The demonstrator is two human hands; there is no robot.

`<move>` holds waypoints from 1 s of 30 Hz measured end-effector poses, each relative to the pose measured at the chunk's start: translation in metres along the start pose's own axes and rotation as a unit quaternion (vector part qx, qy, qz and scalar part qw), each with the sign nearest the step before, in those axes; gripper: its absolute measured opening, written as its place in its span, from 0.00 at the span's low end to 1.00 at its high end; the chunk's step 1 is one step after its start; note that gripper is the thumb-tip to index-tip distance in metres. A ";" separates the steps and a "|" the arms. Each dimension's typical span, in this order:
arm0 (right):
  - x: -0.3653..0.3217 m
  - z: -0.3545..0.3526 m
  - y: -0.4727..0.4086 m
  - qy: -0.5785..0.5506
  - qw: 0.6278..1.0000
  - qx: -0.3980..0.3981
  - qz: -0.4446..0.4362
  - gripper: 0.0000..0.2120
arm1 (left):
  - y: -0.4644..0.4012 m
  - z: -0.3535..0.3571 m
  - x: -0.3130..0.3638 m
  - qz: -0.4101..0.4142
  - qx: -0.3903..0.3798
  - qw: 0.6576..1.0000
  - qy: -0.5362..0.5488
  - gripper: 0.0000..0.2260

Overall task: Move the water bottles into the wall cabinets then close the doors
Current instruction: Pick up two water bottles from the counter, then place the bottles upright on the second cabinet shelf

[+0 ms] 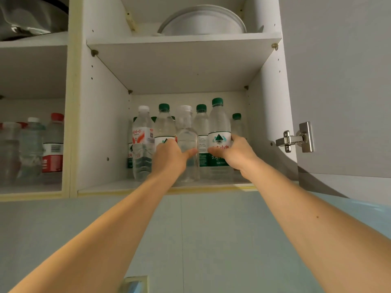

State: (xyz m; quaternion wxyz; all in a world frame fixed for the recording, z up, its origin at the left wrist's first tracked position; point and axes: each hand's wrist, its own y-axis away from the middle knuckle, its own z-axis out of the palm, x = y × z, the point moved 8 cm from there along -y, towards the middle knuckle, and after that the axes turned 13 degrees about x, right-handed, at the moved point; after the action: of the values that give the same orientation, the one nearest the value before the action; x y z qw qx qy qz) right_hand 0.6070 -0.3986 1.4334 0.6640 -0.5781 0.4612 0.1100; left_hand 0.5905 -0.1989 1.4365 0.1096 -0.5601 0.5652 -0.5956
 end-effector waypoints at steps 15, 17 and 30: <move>0.000 -0.002 0.010 0.090 0.995 -0.029 0.011 0.21 | 0.003 -0.011 -0.014 0.025 -0.024 0.999 0.014 0.17; -0.004 -0.005 0.021 0.123 0.992 -0.030 0.004 0.21 | 0.007 -0.026 -0.023 0.027 -0.028 0.998 0.053 0.18; -0.055 0.071 0.236 -0.040 0.967 0.048 -0.248 0.18 | 0.067 -0.193 -0.133 0.096 0.033 0.964 0.247 0.09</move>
State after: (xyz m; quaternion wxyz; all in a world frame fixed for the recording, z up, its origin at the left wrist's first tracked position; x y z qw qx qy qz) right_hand 0.4507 -0.2436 1.3097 0.7153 -0.6371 0.2815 -0.0568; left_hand 0.4504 -0.0135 1.3617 0.0416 -0.3349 0.6056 -0.7207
